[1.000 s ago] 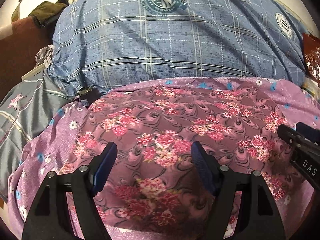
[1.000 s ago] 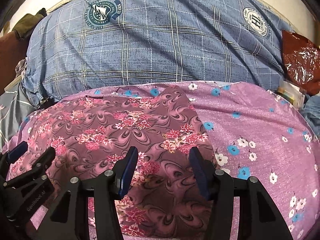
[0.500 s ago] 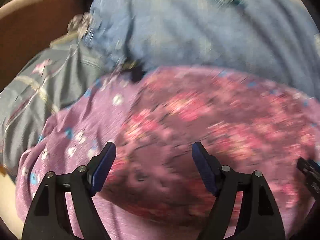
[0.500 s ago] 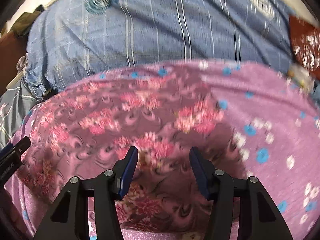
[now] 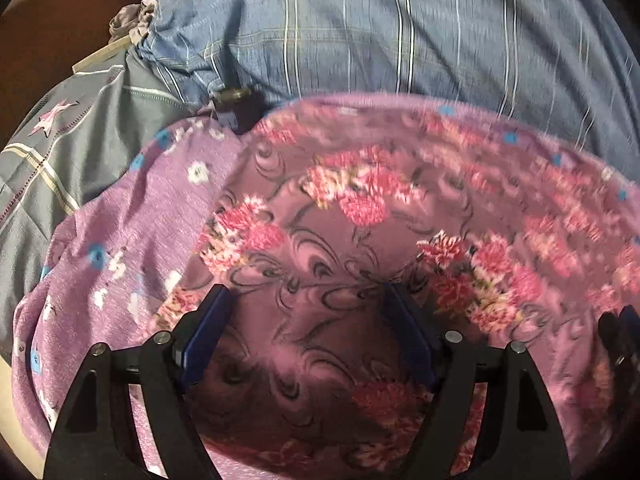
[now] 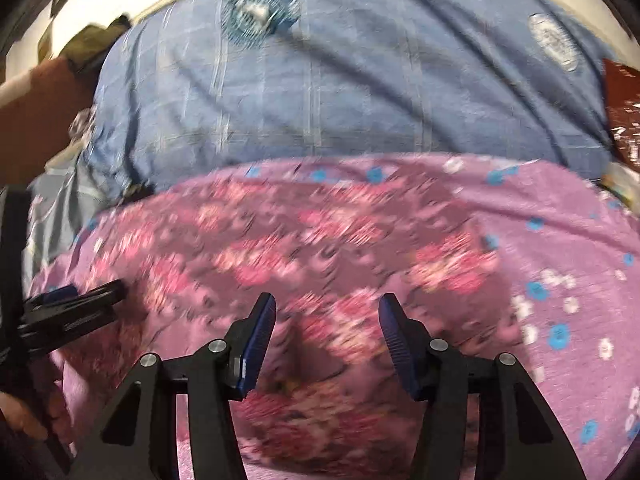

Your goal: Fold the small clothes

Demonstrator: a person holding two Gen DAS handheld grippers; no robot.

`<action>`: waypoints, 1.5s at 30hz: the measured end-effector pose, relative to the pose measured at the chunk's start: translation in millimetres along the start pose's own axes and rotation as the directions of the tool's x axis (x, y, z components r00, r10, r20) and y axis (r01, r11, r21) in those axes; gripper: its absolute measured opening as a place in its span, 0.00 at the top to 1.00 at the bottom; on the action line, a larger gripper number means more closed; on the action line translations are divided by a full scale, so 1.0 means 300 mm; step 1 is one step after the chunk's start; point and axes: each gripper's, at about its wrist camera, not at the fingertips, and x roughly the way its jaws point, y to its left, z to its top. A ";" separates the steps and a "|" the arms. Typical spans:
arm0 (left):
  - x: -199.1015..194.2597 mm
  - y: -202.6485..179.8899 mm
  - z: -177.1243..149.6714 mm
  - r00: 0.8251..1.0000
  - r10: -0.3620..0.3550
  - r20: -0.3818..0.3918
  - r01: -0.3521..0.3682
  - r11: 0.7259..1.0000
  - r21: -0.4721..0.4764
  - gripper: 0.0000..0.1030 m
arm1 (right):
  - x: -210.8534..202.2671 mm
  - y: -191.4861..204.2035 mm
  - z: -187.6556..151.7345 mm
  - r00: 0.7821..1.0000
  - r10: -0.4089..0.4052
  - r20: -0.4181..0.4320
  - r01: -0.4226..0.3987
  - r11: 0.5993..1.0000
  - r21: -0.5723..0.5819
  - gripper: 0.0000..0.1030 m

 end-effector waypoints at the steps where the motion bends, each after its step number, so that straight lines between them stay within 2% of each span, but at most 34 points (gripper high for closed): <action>1: -0.002 -0.007 0.002 1.000 0.009 0.007 -0.009 1.000 0.005 0.21 | 0.033 0.014 -0.015 0.999 -0.004 -0.042 0.004 1.000 -0.009 0.47; 2: -0.003 -0.011 0.007 1.000 0.010 0.007 -0.010 1.000 0.008 0.21 | 0.068 0.018 -0.024 0.996 -0.014 -0.086 0.012 1.000 -0.019 0.47; 3: -0.004 -0.007 0.011 1.000 0.007 0.005 -0.007 1.000 0.005 0.21 | 0.082 0.020 -0.032 0.995 -0.021 -0.096 0.018 1.000 -0.025 0.47; 6: -0.037 0.024 0.024 0.999 -0.030 0.040 0.032 0.999 -0.039 0.21 | 0.057 0.024 -0.026 0.998 -0.007 -0.056 0.005 1.000 -0.025 0.53; 9: -0.087 0.037 0.028 0.993 -0.017 0.118 0.021 0.999 -0.033 0.21 | 0.036 -0.004 -0.013 1.000 0.007 -0.029 -0.007 1.000 0.030 0.56; 11: -0.078 0.039 0.028 0.994 -0.008 0.111 0.010 1.000 -0.024 0.20 | 0.024 -0.010 -0.009 1.000 0.002 -0.014 -0.002 0.999 0.038 0.56; 12: -0.050 0.039 0.024 0.997 -0.002 0.080 0.003 1.000 -0.012 0.20 | 0.025 -0.010 -0.010 1.000 0.008 -0.019 -0.007 0.999 0.038 0.56; 14: 0.020 0.029 0.012 1.000 0.010 -0.016 -0.009 1.000 0.020 0.20 | 0.060 0.005 -0.021 0.996 0.016 -0.086 -0.014 1.000 0.024 0.56; 17: 0.005 0.058 0.020 1.000 -0.026 0.001 0.026 1.000 -0.016 0.20 | 0.061 0.036 -0.023 0.997 -0.028 -0.069 0.026 0.999 -0.032 0.55; 19: -0.016 0.085 0.027 0.998 -0.057 0.015 0.058 0.998 -0.041 0.20 | 0.051 0.027 -0.020 0.998 -0.008 -0.061 0.008 1.000 -0.002 0.55; 22: -0.070 0.157 0.023 0.994 -0.077 0.082 0.086 0.990 -0.114 0.20 | 0.021 -0.002 -0.005 0.999 0.026 -0.026 -0.024 0.997 0.070 0.56; 26: -0.141 0.279 -0.003 0.986 -0.091 0.138 0.119 0.969 -0.215 0.20 | -0.022 -0.029 0.013 0.999 -0.003 0.048 -0.001 0.995 0.096 0.55; 29: -0.189 0.380 -0.088 0.981 -0.100 0.165 0.148 0.938 -0.314 0.20 | -0.029 -0.063 0.026 0.998 0.012 0.057 -0.019 0.991 0.132 0.55; 31: -0.183 0.417 -0.136 0.981 -0.140 0.138 0.182 0.910 -0.373 0.20 | -0.030 -0.076 0.034 0.998 0.027 0.060 -0.036 0.988 0.148 0.54; 33: -0.169 0.444 -0.196 0.972 -0.214 0.092 0.233 0.866 -0.442 0.20 | -0.030 -0.075 0.041 0.997 0.050 0.061 -0.059 0.987 0.153 0.53; 35: -0.166 0.437 -0.237 0.963 -0.262 0.070 0.264 0.845 -0.464 0.20 | -0.033 -0.067 0.048 0.994 0.083 0.066 -0.093 0.984 0.153 0.55; 39: -0.201 0.358 -0.267 0.941 -0.322 0.102 0.335 0.847 -0.413 0.20 | -0.039 -0.026 0.045 0.992 0.110 0.067 -0.117 0.986 0.115 0.55; 41: -0.207 0.315 -0.254 0.935 -0.337 0.108 0.352 0.857 -0.376 0.20 | -0.038 -0.009 0.041 0.991 0.119 0.061 -0.124 0.987 0.099 0.55; 44: -0.201 0.289 -0.224 0.919 -0.368 0.140 0.393 0.852 -0.346 0.20 | -0.040 -0.007 0.038 0.991 0.124 0.059 -0.129 0.987 0.097 0.55; 45: -0.195 0.288 -0.218 0.920 -0.370 0.133 0.393 0.854 -0.342 0.23 | -0.041 -0.009 0.038 0.990 0.125 0.059 -0.130 0.987 0.098 0.55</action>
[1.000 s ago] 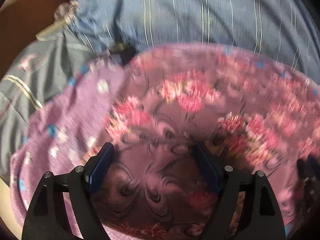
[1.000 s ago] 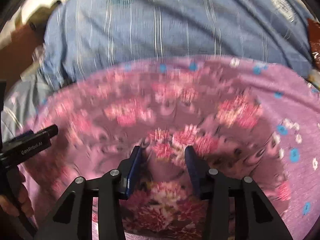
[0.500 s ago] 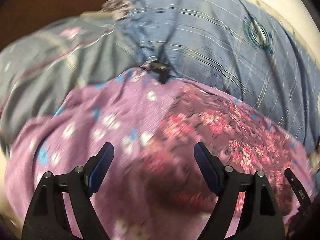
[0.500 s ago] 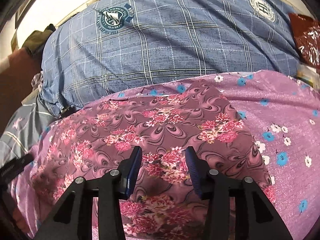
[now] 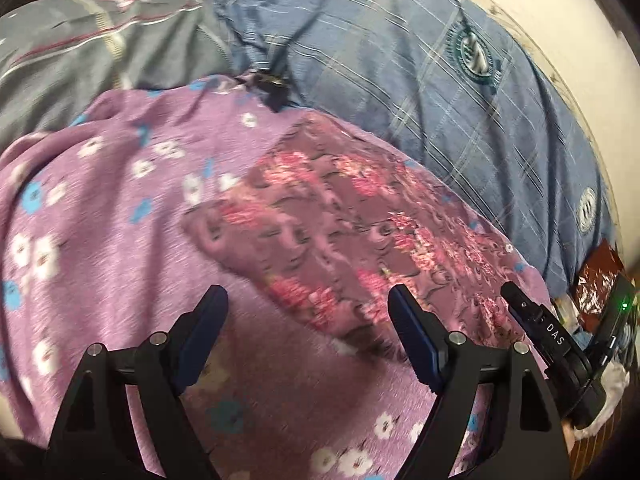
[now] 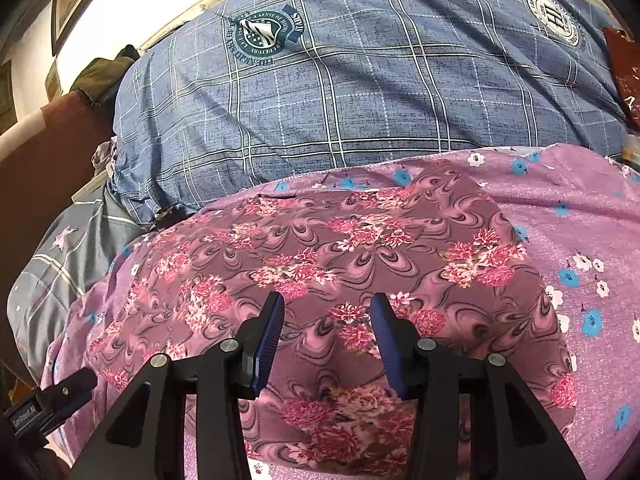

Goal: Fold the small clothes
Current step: 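Grasp the shirt's side edge with the left gripper and fold it over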

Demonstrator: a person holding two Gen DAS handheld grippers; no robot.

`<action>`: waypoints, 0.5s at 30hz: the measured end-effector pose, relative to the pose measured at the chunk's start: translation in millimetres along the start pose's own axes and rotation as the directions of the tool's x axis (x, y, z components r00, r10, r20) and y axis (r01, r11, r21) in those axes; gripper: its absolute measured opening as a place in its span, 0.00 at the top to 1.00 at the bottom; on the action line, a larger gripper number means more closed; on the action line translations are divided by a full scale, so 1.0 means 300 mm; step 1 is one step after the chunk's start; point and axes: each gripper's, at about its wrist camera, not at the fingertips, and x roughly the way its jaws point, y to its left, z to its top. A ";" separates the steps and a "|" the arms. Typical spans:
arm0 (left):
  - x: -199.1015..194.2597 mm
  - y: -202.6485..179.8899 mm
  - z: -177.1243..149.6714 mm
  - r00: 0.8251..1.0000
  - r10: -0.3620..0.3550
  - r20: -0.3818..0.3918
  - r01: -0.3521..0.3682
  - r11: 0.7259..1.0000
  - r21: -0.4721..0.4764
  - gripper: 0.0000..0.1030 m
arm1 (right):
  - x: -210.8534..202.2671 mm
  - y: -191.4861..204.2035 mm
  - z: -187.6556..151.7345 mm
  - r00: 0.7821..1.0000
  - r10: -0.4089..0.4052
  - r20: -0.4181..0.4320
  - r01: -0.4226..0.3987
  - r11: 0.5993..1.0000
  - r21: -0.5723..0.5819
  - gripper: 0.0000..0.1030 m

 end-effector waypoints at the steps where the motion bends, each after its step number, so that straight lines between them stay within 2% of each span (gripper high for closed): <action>1: 0.014 0.000 0.005 1.000 -0.005 -0.016 0.005 1.000 -0.006 0.27 | 0.000 0.000 -0.001 1.000 -0.002 0.000 0.002 1.000 0.001 0.55; 3: 0.050 -0.008 0.013 0.998 -0.038 -0.047 0.037 0.999 -0.017 0.31 | 0.002 -0.008 -0.001 1.000 -0.005 -0.003 0.005 1.000 0.006 0.55; 6: 0.101 0.020 0.020 0.996 -0.025 -0.081 0.020 0.998 -0.064 0.31 | 0.009 -0.026 0.000 1.000 -0.006 -0.015 0.007 1.000 0.028 0.55; 8: 0.108 0.035 0.038 0.998 -0.041 -0.056 0.035 0.994 -0.101 0.31 | 0.012 -0.038 0.003 1.000 -0.009 -0.019 0.010 0.999 0.038 0.55; 14: 0.178 0.057 0.122 0.995 -0.089 -0.054 0.077 0.976 -0.203 0.31 | 0.014 -0.046 0.012 1.000 -0.005 -0.014 0.006 0.999 0.049 0.55; 15: 0.185 0.059 0.131 0.994 -0.091 -0.056 0.077 0.974 -0.213 0.34 | 0.014 -0.046 0.013 1.000 -0.007 -0.012 0.008 0.999 0.051 0.55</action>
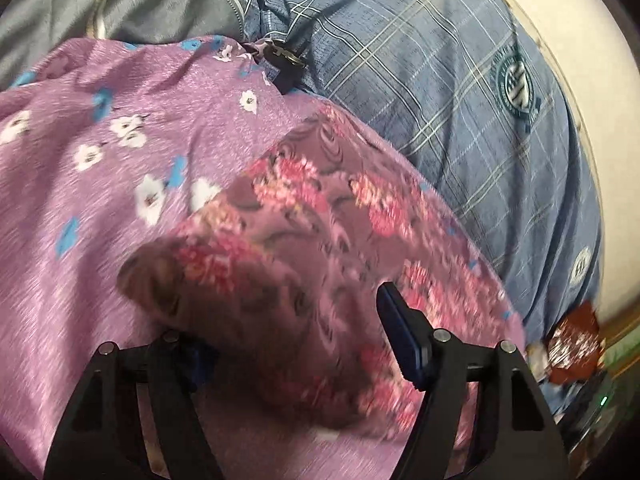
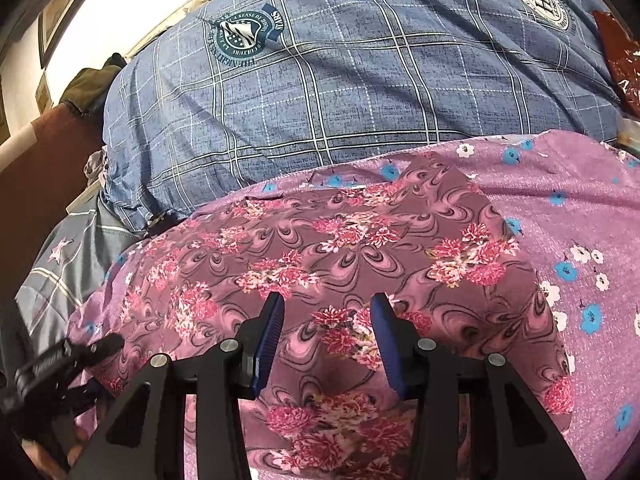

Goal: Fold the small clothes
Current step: 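Grasp the shirt's side edge with the left gripper and fold it over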

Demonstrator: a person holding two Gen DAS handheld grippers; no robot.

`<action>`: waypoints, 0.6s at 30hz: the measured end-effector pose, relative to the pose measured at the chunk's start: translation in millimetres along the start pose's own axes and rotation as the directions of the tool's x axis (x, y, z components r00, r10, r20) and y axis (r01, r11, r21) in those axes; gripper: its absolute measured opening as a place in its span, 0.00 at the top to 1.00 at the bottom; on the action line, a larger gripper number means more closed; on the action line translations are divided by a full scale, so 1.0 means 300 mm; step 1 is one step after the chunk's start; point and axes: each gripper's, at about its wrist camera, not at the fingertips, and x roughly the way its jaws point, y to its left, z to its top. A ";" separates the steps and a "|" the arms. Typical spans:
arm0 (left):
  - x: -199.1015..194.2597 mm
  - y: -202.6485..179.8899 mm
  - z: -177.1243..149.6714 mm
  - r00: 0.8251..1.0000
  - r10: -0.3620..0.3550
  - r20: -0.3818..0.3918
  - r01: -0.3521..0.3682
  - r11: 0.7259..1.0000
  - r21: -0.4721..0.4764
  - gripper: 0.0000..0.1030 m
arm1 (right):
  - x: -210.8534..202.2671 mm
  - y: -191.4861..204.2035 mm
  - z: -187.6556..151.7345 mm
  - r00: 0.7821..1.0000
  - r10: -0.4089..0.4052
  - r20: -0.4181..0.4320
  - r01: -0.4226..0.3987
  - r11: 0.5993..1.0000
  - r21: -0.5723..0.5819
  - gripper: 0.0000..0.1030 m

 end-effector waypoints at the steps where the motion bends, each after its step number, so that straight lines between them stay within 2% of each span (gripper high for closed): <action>1: 0.007 -0.002 0.005 1.000 0.004 -0.001 -0.004 1.000 -0.005 0.39 | 0.001 0.000 0.001 1.000 0.000 0.001 0.000 1.000 0.000 0.55; 3: 0.022 -0.010 0.012 1.000 0.024 -0.009 -0.024 1.000 0.002 0.80 | 0.008 0.000 0.002 1.000 0.002 -0.003 -0.002 1.000 -0.002 0.56; 4: 0.027 -0.011 0.013 0.999 0.033 -0.014 -0.033 0.999 0.005 0.84 | 0.012 -0.003 0.003 1.000 0.005 -0.008 -0.005 1.000 -0.001 0.57; 8: 0.008 -0.060 0.006 0.998 0.053 0.015 -0.054 0.996 0.070 0.88 | 0.050 -0.034 0.004 0.998 0.029 -0.061 -0.026 0.999 0.043 0.74; 10: -0.017 -0.111 0.004 0.998 0.055 0.044 -0.060 0.990 0.130 0.88 | 0.106 -0.064 -0.007 0.985 0.045 -0.165 -0.032 0.996 0.079 0.77; 11: -0.029 -0.140 0.005 0.997 0.053 0.056 -0.061 0.985 0.163 0.88 | 0.132 -0.080 -0.016 0.976 0.051 -0.211 -0.033 0.996 0.088 0.82; 14: -0.077 -0.250 -0.001 0.995 0.043 0.089 -0.066 0.958 0.278 0.89 | 0.108 -0.108 -0.001 0.978 0.072 -0.197 -0.053 0.993 0.101 0.85; 18: -0.129 -0.436 -0.055 0.994 0.008 0.107 -0.055 0.895 0.442 0.89 | 0.062 -0.207 0.014 0.985 0.091 -0.148 -0.057 0.975 0.217 0.85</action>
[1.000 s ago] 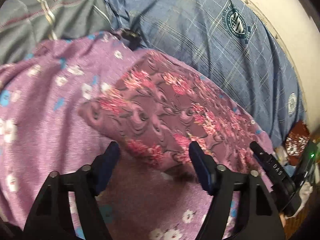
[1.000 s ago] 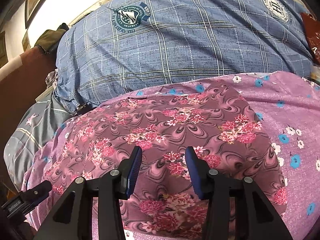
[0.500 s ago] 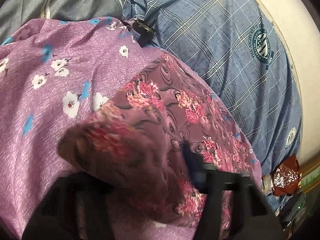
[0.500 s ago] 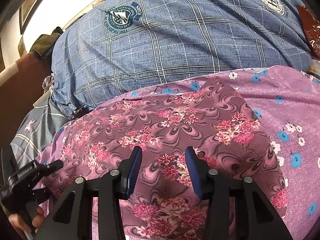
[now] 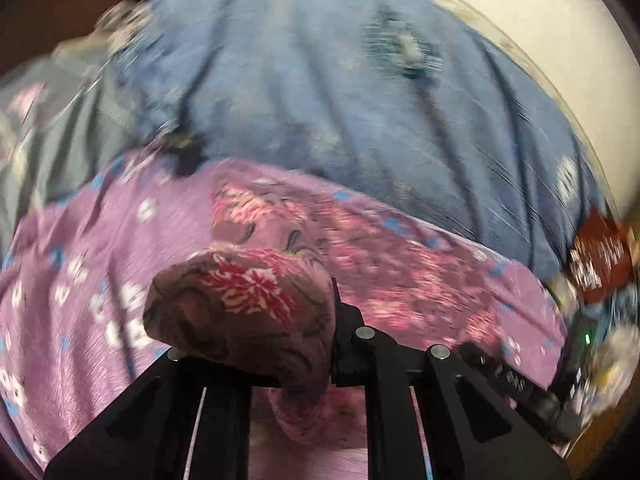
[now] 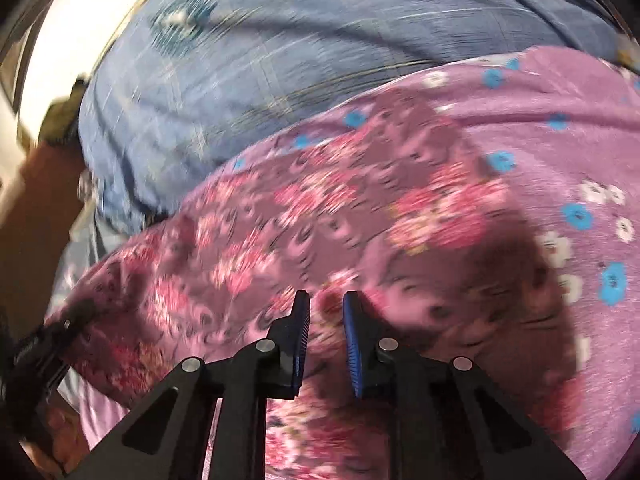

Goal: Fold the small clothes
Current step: 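Grasp the shirt's side edge with the left gripper and fold it over, then open the left gripper and release the folded shirt onto the cloth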

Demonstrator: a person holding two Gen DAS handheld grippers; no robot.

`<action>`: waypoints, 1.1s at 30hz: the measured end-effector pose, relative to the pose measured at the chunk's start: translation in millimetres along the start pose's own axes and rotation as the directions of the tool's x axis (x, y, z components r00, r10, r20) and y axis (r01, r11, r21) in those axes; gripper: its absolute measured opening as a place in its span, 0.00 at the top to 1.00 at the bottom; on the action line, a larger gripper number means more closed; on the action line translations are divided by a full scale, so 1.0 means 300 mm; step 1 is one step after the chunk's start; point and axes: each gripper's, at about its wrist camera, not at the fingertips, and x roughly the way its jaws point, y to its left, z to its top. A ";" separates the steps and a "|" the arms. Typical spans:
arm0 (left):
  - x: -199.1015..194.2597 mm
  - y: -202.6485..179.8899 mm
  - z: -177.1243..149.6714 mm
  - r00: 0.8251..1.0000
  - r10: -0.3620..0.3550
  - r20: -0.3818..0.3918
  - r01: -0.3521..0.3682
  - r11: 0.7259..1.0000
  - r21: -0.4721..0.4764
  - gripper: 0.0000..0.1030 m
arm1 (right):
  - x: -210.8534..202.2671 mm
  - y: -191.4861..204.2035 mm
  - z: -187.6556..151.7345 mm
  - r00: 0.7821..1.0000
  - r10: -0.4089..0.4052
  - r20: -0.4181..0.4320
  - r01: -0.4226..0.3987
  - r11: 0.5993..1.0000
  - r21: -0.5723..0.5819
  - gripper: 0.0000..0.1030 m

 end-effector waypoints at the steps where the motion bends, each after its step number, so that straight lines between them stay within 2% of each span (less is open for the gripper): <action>1: -0.008 -0.047 0.005 1.000 -0.008 0.002 0.008 0.999 0.040 0.89 | -0.025 -0.027 0.010 1.000 -0.006 0.027 0.005 1.000 0.024 0.85; 2: -0.015 -0.098 0.008 1.000 -0.017 0.002 0.017 0.997 0.080 0.89 | -0.052 -0.050 0.020 0.998 -0.014 0.056 0.011 0.999 0.041 0.81; 5: -0.017 -0.291 0.008 0.998 -0.068 -0.012 0.069 0.975 0.212 0.89 | -0.127 -0.111 0.045 0.988 -0.061 0.142 0.050 0.996 0.080 0.80; 7: 0.001 -0.431 -0.019 0.995 -0.091 -0.043 0.100 0.949 0.298 0.89 | -0.176 -0.179 0.067 0.981 -0.063 0.184 0.038 0.990 0.135 0.79; 10: 0.063 -0.624 -0.106 0.984 -0.117 -0.138 0.164 0.896 0.413 0.88 | -0.250 -0.308 0.092 0.970 -0.069 0.235 0.010 0.970 0.243 0.78; 12: 0.111 -0.691 -0.158 0.968 -0.127 -0.215 0.213 0.870 0.445 0.68 | -0.282 -0.382 0.104 0.963 -0.074 0.260 -0.010 0.952 0.307 0.78; 13: 0.125 -0.700 -0.176 0.960 -0.135 -0.247 0.234 0.869 0.435 0.61 | -0.290 -0.411 0.110 0.960 -0.074 0.268 -0.021 0.942 0.335 0.78; 15: 0.113 -0.678 -0.197 0.952 -0.165 -0.256 0.262 0.873 0.412 0.37 | -0.305 -0.460 0.118 0.959 -0.067 0.276 -0.043 0.926 0.374 0.77; 17: 0.072 -0.641 -0.196 0.954 -0.188 -0.232 0.271 0.872 0.407 0.29 | -0.308 -0.481 0.120 0.963 -0.041 0.267 -0.067 0.921 0.383 0.76; 18: 0.043 -0.607 -0.186 0.957 -0.201 -0.208 0.271 0.877 0.397 0.29 | -0.301 -0.479 0.126 0.965 -0.034 0.260 -0.068 0.924 0.375 0.76; 20: 0.014 -0.550 -0.159 0.960 -0.224 -0.167 0.272 0.889 0.370 0.23 | -0.298 -0.469 0.131 0.967 -0.040 0.253 -0.054 0.933 0.355 0.75; 21: 0.000 -0.508 -0.146 0.968 -0.216 -0.127 0.248 0.903 0.350 0.19 | -0.298 -0.466 0.133 0.967 -0.037 0.252 -0.056 0.934 0.352 0.75; 23: 0.000 -0.458 -0.135 0.982 -0.168 -0.083 0.187 0.928 0.323 0.19 | -0.299 -0.466 0.134 0.968 -0.022 0.250 -0.069 0.934 0.351 0.75; 26: 0.050 -0.360 -0.133 0.995 -0.066 -0.076 0.084 0.959 0.272 0.19 | -0.316 -0.441 0.127 0.962 0.011 0.274 -0.100 0.944 0.315 0.75; 28: 0.084 -0.324 -0.151 0.997 -0.004 -0.080 0.025 0.964 0.265 0.19 | -0.339 -0.392 0.123 0.945 0.106 0.309 -0.182 0.956 0.228 0.75; 30: 0.123 -0.306 -0.171 0.996 0.042 -0.081 -0.019 0.962 0.271 0.19 | -0.333 -0.331 0.122 0.937 0.181 0.298 -0.232 0.962 0.142 0.75; 33: 0.172 -0.292 -0.212 0.993 0.073 -0.087 -0.045 0.956 0.291 0.19 | -0.276 -0.238 0.105 0.949 0.230 0.215 -0.242 0.970 0.033 0.76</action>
